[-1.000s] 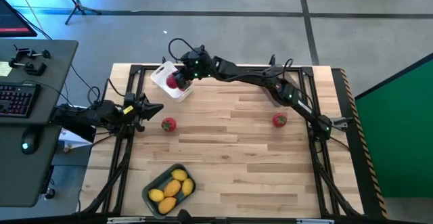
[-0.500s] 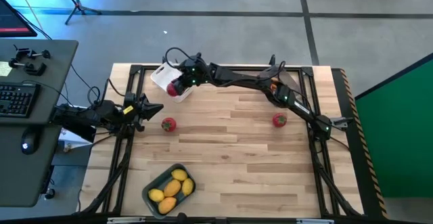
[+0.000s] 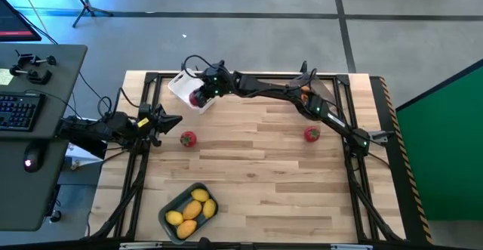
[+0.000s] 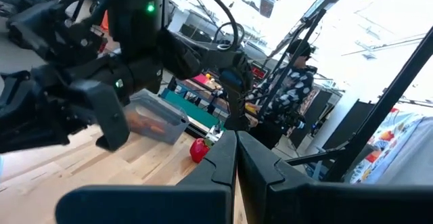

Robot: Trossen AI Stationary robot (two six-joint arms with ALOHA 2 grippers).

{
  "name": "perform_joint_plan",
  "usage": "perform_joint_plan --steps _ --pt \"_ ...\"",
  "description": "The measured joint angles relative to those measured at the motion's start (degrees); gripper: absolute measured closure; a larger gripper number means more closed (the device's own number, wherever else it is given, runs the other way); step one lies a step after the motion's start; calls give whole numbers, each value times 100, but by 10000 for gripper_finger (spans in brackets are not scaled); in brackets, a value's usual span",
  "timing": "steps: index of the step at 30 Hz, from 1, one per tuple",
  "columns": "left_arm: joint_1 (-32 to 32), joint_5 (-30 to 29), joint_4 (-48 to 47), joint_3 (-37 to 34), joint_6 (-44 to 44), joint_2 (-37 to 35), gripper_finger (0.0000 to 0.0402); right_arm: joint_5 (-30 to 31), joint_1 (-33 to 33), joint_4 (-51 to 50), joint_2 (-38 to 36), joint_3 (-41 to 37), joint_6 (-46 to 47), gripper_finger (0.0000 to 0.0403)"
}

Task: Sort produce into baskets
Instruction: Put the tomato into the white bin

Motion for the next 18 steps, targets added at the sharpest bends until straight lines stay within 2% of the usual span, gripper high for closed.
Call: perform_joint_plan --steps 12,15,18 --pt "0 7 -3 -2 33 0 402 -91 74 -141 112 0 -15 399" --pt "0 7 -4 -2 56 -1 401 -92 74 -178 112 0 -40 375" --pt "0 11 -4 -2 110 -1 401 -92 72 -178 112 0 37 332"
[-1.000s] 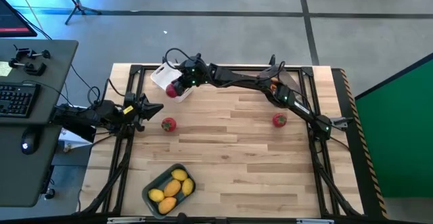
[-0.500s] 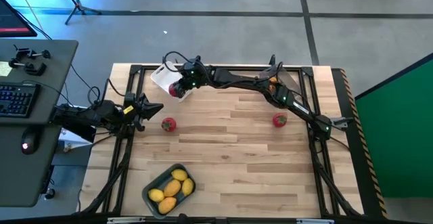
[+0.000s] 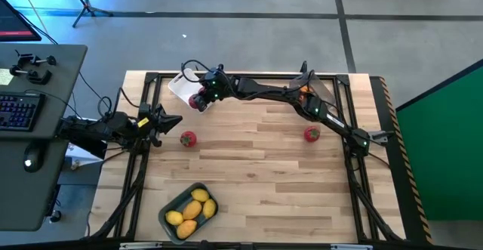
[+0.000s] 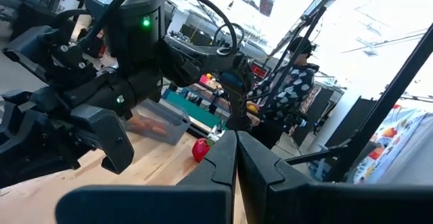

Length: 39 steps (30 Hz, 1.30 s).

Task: Sort produce into baskets
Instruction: Put the tomato into the white bin

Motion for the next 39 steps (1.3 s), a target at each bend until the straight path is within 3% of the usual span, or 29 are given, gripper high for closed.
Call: perform_joint_plan --steps 5,9,13,19,23,27,33,39 --pt "0 0 1 0 51 0 401 -176 0 -22 -12 0 330 259" --pt "0 0 -1 0 56 0 402 -367 -11 -128 -165 0 273 239" --pt "0 2 -34 0 96 0 402 -316 -11 -553 -499 9 -167 274" --pt "0 0 -52 0 105 1 401 -230 -11 -1835 -1058 9 -796 389" --pt "0 2 -154 -2 90 1 402 -186 28 -3100 -1435 9 -946 388" --pt "0 62 -217 -2 39 1 401 378 220 -4720 -1911 4 -975 400" --pt "0 172 -248 -2 43 0 402 521 591 -6903 -2387 10 -379 402" --pt "0 256 -273 -2 40 1 401 312 927 -7278 -2562 -314 26 403"
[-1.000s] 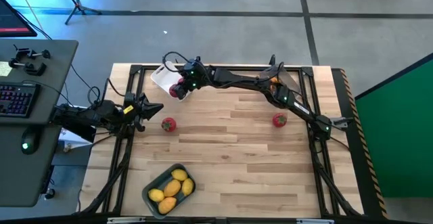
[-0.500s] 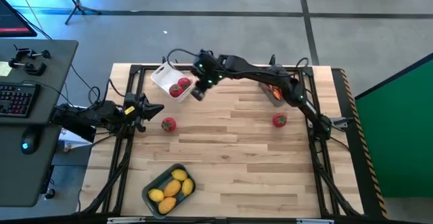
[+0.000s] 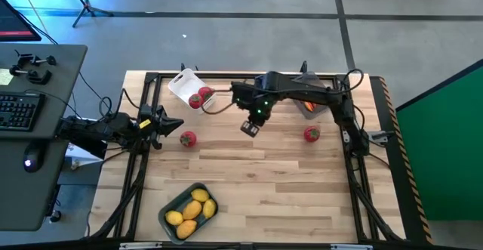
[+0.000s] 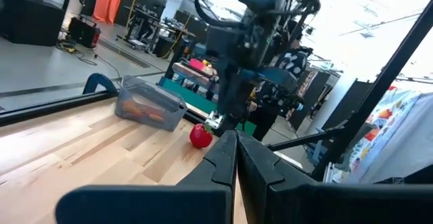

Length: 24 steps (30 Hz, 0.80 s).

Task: Sort produce into baskets
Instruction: Put the tomato into the white bin

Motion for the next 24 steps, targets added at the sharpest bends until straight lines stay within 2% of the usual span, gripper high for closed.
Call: perform_joint_plan --steps 3,7,11,15,20,24 --pt "0 82 -10 0 -3 0 401 88 73 50 -315 -666 165 403" --pt "-2 165 -64 -2 -48 0 401 40 68 485 -1174 -2188 646 403" --pt "-2 172 -55 -2 -17 0 402 50 65 1277 -2263 -3932 1511 403" --pt "0 140 -55 -2 -5 0 401 159 149 1698 -3316 -5228 2594 403" --pt "-1 99 -143 -2 -76 -2 401 652 379 1701 -4139 -6080 3488 402" --pt "-2 92 -222 -2 -156 0 401 643 419 1640 -4323 -6364 3284 371"
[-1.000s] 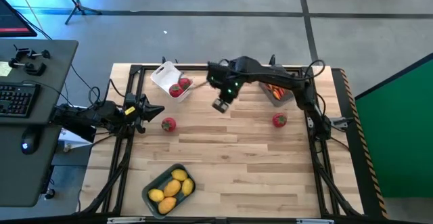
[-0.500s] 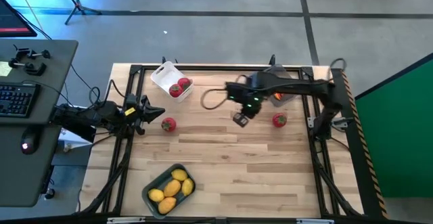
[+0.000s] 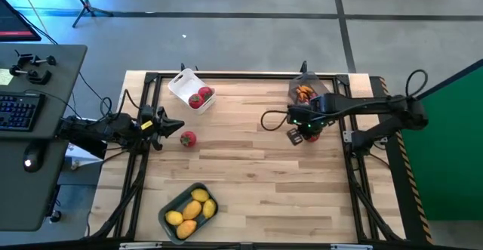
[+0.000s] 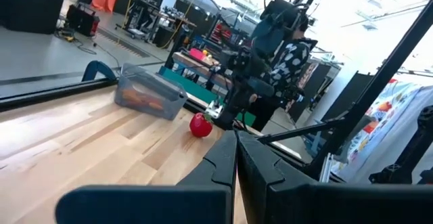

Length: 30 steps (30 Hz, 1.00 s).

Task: Sort produce into baskets
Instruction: Put the tomato into the white bin

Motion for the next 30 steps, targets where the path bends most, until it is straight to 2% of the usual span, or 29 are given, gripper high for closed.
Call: perform_joint_plan --steps 3,9,13,16,19,24,30 --pt "0 -13 0 0 4 -1 402 -16 -6 -81 2 -150 -35 309" --pt "2 -63 -76 0 4 0 393 35 -87 -192 273 -515 -188 136" --pt "0 -135 -87 0 5 0 378 115 -202 -174 554 -766 -518 62" --pt "0 -142 -87 0 2 0 367 360 -288 -172 745 -860 -798 39" --pt "1 -142 -98 0 -61 0 356 592 -453 -18 834 -926 -1039 34" --pt "1 -140 -100 0 -149 0 345 480 -832 746 848 -1270 -1347 34" --pt "0 -140 -100 0 -245 0 343 420 -1126 1082 850 -1601 -1511 34"
